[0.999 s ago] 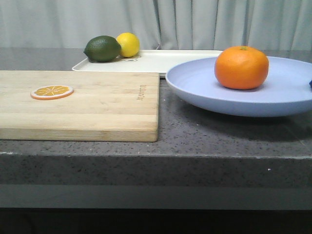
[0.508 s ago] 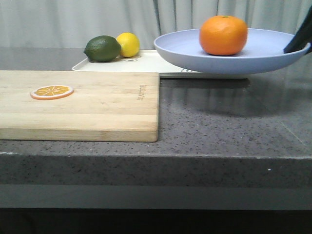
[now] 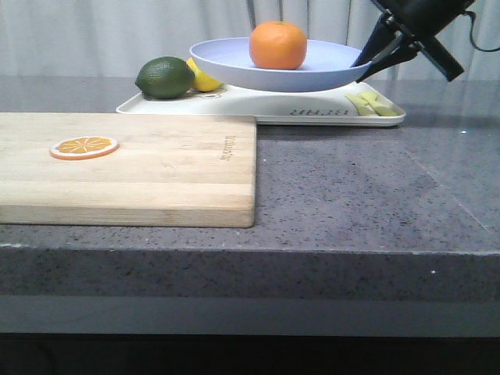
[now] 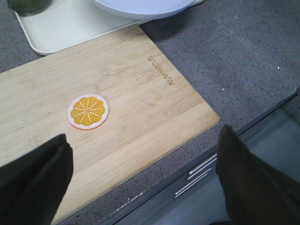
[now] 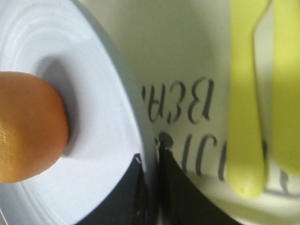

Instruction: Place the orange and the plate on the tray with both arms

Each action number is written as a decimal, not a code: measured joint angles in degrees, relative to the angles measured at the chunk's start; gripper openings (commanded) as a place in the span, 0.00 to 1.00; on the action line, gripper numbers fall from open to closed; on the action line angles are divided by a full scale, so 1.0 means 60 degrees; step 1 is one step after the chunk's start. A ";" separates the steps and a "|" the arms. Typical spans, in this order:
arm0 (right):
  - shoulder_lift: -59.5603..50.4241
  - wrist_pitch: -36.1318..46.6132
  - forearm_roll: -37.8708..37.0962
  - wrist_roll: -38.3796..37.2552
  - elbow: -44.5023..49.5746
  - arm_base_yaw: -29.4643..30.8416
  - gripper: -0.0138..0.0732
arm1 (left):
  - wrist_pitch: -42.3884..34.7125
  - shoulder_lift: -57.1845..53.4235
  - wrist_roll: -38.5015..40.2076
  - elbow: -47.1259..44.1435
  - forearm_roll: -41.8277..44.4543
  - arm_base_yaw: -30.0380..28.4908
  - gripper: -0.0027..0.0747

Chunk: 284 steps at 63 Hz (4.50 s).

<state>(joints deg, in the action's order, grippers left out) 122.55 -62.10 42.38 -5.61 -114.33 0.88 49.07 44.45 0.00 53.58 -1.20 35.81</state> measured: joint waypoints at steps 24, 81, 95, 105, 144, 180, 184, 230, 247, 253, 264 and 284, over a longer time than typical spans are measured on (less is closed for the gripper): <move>0.1979 -0.0188 -0.0348 -0.0759 -0.2682 -0.0323 0.02 | 0.0000 0.0000 0.0000 0.0000 0.0000 0.0000 0.81; 0.1979 -0.0254 -0.0953 -0.0855 -0.2755 -0.0323 0.55 | 0.0000 0.0000 0.0000 0.0000 0.0000 0.0000 0.81; 0.1979 -0.0101 -0.0930 -0.0855 -0.2787 -0.0323 0.64 | 0.0000 0.0000 0.0000 0.0000 0.0000 0.0000 0.81; 0.1930 -0.0034 -0.1037 -0.0855 -0.2787 -0.0323 0.64 | 0.0000 0.0000 0.0000 0.0000 0.0000 0.0000 0.81; -0.2831 -0.1035 -0.2838 0.1072 -0.2155 -0.0408 0.64 | 0.0018 0.0000 0.0000 0.0000 0.0000 0.0000 0.81; -0.9743 -0.0417 -0.5084 0.2092 0.4666 -0.0408 0.64 | 0.0018 0.0000 0.0000 0.0000 0.0000 0.0000 0.81; -1.0400 -0.0410 -0.5088 0.2092 0.5350 -0.0408 0.64 | 0.0018 0.0000 0.0000 0.0000 0.0000 0.0000 0.81; -1.6779 -0.1061 -0.6214 0.2114 1.0885 -0.0576 0.64 | 0.0018 0.0000 0.0000 0.0000 0.0017 0.0000 0.81; -1.7540 -0.1021 -0.6292 0.1259 1.1660 -0.0620 0.64 | 0.0018 0.0000 0.0000 0.0000 0.0017 0.0000 0.81; -1.7540 -0.0895 -0.6292 0.1221 1.1693 -0.0620 0.64 | 0.0018 0.0000 0.0000 0.0000 0.0017 0.0000 0.81; -1.7540 -0.0829 -0.6292 0.1221 1.1693 -0.0620 0.49 | 0.0018 0.0000 0.0000 0.0000 0.0017 0.0000 0.71; -1.7540 -0.0784 -0.6292 0.1175 1.1693 -0.0620 0.04 | 0.0018 0.0000 0.0000 0.0000 0.0017 0.0000 0.15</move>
<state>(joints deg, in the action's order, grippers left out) 17.31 -66.81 4.63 1.44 -44.17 -2.83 49.18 44.45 0.00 53.58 -1.10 35.81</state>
